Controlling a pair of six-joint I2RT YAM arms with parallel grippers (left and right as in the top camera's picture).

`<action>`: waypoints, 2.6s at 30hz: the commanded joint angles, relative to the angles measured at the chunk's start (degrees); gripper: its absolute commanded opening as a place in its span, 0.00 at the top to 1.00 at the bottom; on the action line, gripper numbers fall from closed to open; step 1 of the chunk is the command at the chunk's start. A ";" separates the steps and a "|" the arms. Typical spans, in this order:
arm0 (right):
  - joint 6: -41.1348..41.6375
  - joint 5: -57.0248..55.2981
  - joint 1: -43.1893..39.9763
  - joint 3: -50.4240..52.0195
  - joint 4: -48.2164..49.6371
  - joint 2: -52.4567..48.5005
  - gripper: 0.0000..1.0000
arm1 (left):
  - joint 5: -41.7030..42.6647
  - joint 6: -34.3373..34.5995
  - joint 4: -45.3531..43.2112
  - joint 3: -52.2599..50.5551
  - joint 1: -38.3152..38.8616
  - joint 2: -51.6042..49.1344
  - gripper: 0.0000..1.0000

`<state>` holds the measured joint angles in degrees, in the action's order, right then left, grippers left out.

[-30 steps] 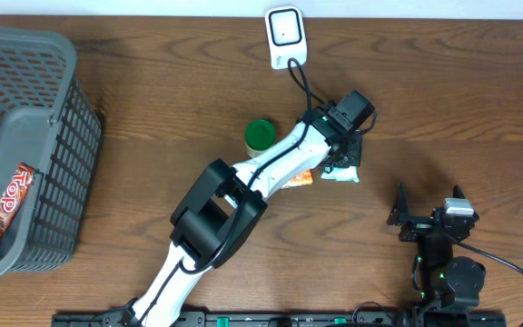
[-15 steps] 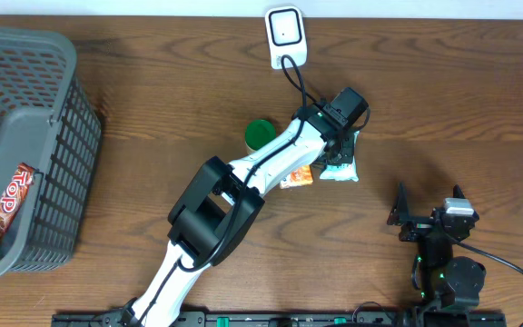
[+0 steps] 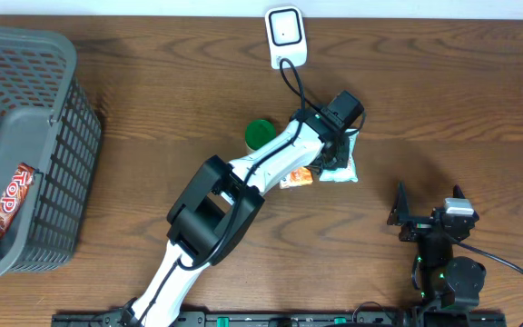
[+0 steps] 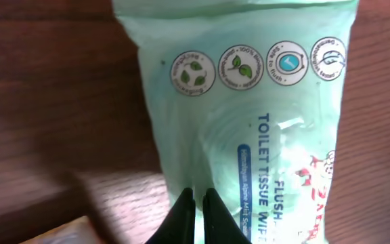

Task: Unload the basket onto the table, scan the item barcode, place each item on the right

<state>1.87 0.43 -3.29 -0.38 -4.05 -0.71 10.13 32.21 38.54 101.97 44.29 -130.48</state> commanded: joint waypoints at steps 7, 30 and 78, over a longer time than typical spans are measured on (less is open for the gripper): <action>-0.85 -0.13 0.50 0.07 -0.24 0.22 0.01 | -5.01 -2.60 1.51 3.04 -0.57 9.94 0.91; -0.85 -0.13 0.50 0.07 -0.24 0.22 0.01 | 1.70 -2.93 4.55 2.86 -1.49 0.20 0.93; -0.85 -0.13 0.50 0.07 -0.24 0.22 0.01 | -24.35 48.68 26.08 -15.54 -84.94 32.11 0.02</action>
<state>1.85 0.43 -3.29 -0.38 -4.05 -0.73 -13.67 71.79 66.28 86.63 -40.10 -96.49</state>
